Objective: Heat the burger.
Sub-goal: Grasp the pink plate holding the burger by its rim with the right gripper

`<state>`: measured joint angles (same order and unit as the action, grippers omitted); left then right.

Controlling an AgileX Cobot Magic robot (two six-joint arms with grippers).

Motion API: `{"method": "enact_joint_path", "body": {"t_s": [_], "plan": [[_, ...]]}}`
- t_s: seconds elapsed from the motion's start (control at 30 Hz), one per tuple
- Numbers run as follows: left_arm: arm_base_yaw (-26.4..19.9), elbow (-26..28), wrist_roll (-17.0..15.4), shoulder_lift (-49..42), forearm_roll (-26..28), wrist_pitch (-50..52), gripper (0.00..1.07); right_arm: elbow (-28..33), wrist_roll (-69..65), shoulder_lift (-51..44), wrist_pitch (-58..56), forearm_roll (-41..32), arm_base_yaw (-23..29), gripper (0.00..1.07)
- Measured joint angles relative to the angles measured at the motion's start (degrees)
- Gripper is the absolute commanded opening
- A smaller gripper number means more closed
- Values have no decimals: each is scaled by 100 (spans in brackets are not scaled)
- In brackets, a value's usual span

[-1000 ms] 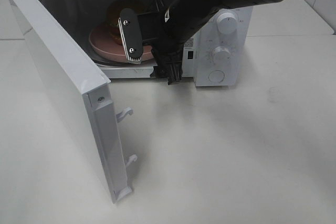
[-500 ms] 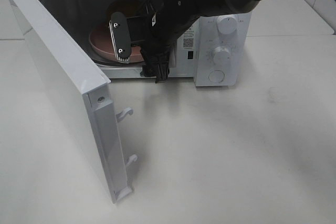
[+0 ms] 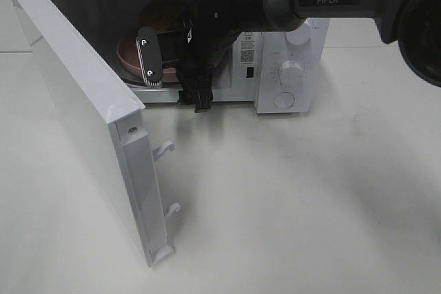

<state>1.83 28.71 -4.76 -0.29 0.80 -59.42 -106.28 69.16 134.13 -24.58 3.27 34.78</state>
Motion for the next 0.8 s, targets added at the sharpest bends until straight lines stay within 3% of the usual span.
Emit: {"method": "enact_joint_path", "body": {"t_s": [0.4,0.5,0.53,0.57,0.63,0.67,0.7,0.73,0.77,0.8], "plan": [[0,0,0,0,0,0,98,-206,0,195,-74,126,-143,80],[0,0,0,0,0,0,98,-206,0,258,-80,120,-172,73],[0,0,0,0,0,0,98,-206,0,304,-80,80,-172,63],[0,0,0,0,0,0,98,-206,0,304,-80,80,-172,63],[0,0,0,0,0,0,98,-206,0,321,-63,11,-172,40],[0,0,0,0,0,0,98,-206,0,321,-63,11,-172,40],[0,0,0,0,0,0,98,-206,0,315,-63,-34,-172,23],[0,0,0,0,0,0,98,-206,0,315,-63,-34,-172,23],[0,0,0,0,0,0,98,-206,0,281,-143,-74,-149,5],[0,0,0,0,0,0,98,-206,0,252,-183,-115,-143,0]]}}
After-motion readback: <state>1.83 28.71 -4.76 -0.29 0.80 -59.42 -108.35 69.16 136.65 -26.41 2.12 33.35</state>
